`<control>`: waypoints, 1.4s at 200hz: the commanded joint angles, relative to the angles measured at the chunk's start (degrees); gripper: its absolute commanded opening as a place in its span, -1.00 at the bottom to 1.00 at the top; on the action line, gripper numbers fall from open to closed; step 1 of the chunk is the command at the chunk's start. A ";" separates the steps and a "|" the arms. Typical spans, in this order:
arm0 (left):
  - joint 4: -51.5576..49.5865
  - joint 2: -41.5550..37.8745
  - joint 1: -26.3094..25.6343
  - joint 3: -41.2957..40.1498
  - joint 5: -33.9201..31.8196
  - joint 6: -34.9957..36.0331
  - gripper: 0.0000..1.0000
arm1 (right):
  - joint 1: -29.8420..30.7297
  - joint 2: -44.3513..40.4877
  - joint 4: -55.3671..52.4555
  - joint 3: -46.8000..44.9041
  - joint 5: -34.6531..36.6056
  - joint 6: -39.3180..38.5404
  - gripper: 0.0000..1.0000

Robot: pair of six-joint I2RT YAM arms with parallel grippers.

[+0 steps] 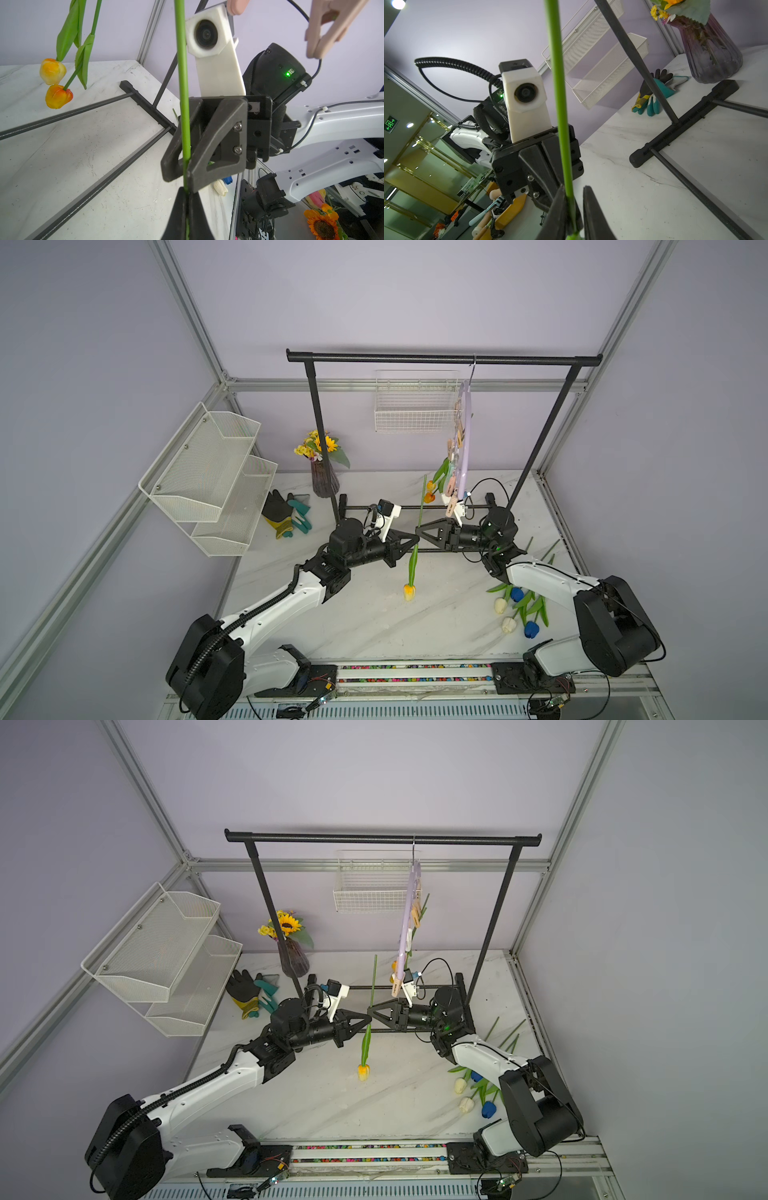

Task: Dry the flowers on a clothes hanger
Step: Pick up the flower at the center of the board.

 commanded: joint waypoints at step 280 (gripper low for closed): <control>-3.53 1.23 6.34 17.34 -8.47 6.69 0.36 | -3.54 -13.38 -41.99 2.90 58.82 -19.34 -1.00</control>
